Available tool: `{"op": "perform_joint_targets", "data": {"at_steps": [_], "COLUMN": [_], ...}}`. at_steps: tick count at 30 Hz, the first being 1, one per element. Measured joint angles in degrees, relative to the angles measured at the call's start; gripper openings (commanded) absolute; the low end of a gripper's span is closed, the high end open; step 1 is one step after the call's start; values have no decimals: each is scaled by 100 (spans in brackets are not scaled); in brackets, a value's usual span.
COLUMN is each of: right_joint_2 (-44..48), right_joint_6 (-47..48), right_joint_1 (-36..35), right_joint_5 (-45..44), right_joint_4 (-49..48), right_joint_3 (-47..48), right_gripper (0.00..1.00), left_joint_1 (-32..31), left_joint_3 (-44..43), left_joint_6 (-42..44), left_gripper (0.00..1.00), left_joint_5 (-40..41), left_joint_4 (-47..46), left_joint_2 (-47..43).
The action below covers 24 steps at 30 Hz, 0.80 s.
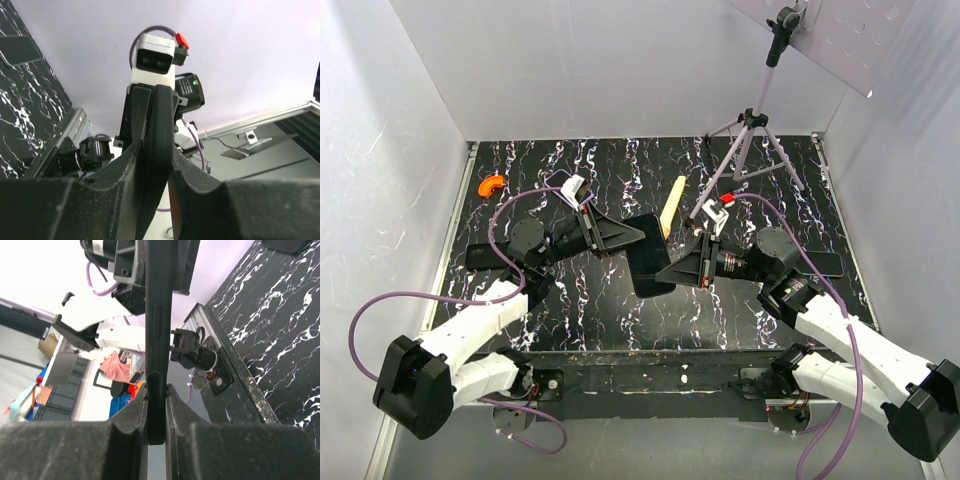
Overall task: Take the phone out of the phone case
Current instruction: Adjust the phone.
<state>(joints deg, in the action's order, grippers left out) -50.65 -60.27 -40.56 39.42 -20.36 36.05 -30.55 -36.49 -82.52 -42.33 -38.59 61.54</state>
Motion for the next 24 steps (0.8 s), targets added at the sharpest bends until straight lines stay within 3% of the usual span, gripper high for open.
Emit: {"op": "perform_joint_targets", "data": {"at_steps": [12,15,17,18,21,22,24], "right_joint_2": [-149,-153,-153,-153,-153,-151,-153], "right_joint_6": [-238,-205,-166,-177,-125,-50,210], "right_joint_1": [-4,-20,-20,-17,-20,-20,-33], "right_joint_5": [-367,-442,-474,-481,-494,-476,-435], "right_joint_4": [-487,-483,-387,-293,48,164,535], "right_joint_3": [7,26,94,149,328,402,610], "right_gripper": [1,1,1,6,46,54,60], "left_joint_1": [9,7,11,17,39,39,33], "left_joint_3": [-269,-382,-437,-455,-542,-603,-809], "left_joint_6": [-271,-306,-260,-203,-31,61,256], "left_gripper": [24,15,2,0,0,0,0], "left_joint_5": [321,282,262,245,140,94,-98], "left_joint_4": [-540,-647,-708,-737,-767,-688,-330], "left_joint_2": [468,629,734,778,835,835,820]}}
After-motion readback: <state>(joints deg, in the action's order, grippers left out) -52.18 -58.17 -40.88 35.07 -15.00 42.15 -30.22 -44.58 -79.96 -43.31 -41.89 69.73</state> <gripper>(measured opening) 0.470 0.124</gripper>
